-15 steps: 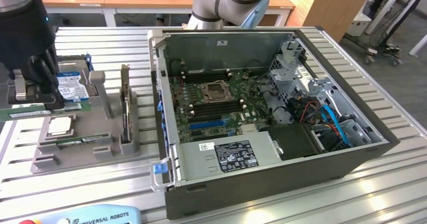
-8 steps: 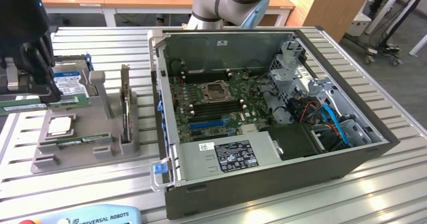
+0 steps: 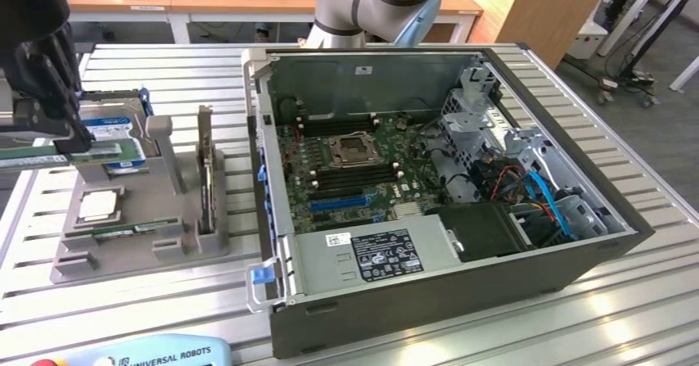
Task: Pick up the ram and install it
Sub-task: 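Pick up the ram and move it above insertion slot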
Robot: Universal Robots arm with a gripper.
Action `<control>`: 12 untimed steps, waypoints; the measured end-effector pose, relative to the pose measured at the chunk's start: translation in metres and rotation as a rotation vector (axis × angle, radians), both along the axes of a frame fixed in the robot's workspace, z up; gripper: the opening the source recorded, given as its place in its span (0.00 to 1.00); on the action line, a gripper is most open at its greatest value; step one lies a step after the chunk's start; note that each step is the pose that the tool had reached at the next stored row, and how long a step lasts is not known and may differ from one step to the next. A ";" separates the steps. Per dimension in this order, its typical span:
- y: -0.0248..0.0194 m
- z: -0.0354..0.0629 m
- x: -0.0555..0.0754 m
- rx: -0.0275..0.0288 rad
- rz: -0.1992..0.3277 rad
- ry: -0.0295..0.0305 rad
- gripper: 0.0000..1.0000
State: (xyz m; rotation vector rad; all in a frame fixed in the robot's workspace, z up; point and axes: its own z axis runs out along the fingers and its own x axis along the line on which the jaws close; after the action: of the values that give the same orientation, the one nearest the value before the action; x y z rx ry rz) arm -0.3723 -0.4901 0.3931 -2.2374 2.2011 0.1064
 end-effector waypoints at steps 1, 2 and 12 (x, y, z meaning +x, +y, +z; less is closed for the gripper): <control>0.0000 0.0024 0.000 0.0000 0.000 0.0000 0.11; 0.0000 0.0048 0.000 0.0000 0.000 0.0000 0.11; 0.0000 0.0120 0.000 -0.0001 -0.001 0.0001 0.11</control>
State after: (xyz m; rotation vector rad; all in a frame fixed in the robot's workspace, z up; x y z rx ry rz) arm -0.3721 -0.4901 0.4051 -2.2366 2.2020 0.1063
